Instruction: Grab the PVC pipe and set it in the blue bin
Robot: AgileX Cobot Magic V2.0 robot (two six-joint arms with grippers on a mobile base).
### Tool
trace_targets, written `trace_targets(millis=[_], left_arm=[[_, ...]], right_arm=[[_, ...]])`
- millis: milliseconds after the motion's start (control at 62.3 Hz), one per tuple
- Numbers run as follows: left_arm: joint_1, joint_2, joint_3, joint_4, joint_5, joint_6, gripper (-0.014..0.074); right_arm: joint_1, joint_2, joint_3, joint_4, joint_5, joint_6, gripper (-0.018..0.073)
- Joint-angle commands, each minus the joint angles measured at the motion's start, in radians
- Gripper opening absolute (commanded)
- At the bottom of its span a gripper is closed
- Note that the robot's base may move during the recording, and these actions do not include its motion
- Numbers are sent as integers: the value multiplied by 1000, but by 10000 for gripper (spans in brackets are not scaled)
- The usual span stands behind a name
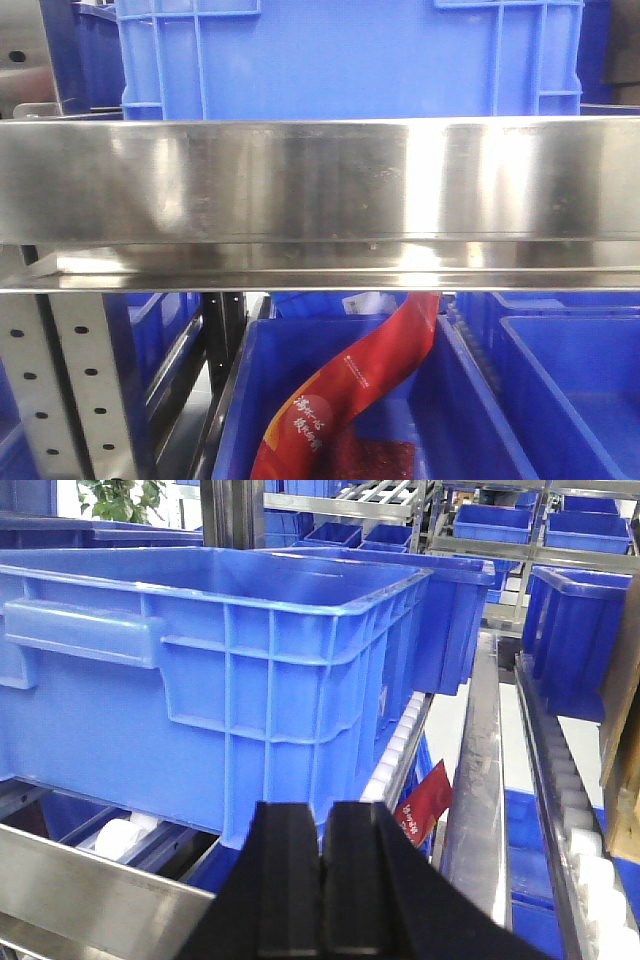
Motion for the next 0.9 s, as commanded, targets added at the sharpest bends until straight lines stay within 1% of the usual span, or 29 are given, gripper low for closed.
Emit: trace_targets(millis=[0, 80, 193, 434, 707, 787, 883], left_arm=[[2, -34, 52, 1, -57, -8, -111], [2, -87, 128, 1, -137, -8, -111], [2, -156, 220, 1, -211, -8, -111], [2, -255, 316, 1, -224, -8, -111], [2, -266, 344, 1, -224, -8, -111], [-12, -266, 354, 1, -224, -8, -111], [-47, -266, 369, 1, -231, -8, -111]], right_arm=[[-7, -4, 1, -7, -19, -2, -154], [-7, -4, 1, -7, -19, -2, -154], [-7, -4, 1, -7, -19, -2, -154], [-7, -4, 1, -7, -19, -2, -154], [-7, -4, 1, -7, -19, -2, -154], [-7, -4, 1, -7, -19, -2, -154], [-7, -4, 1, -7, -19, -2, -154]])
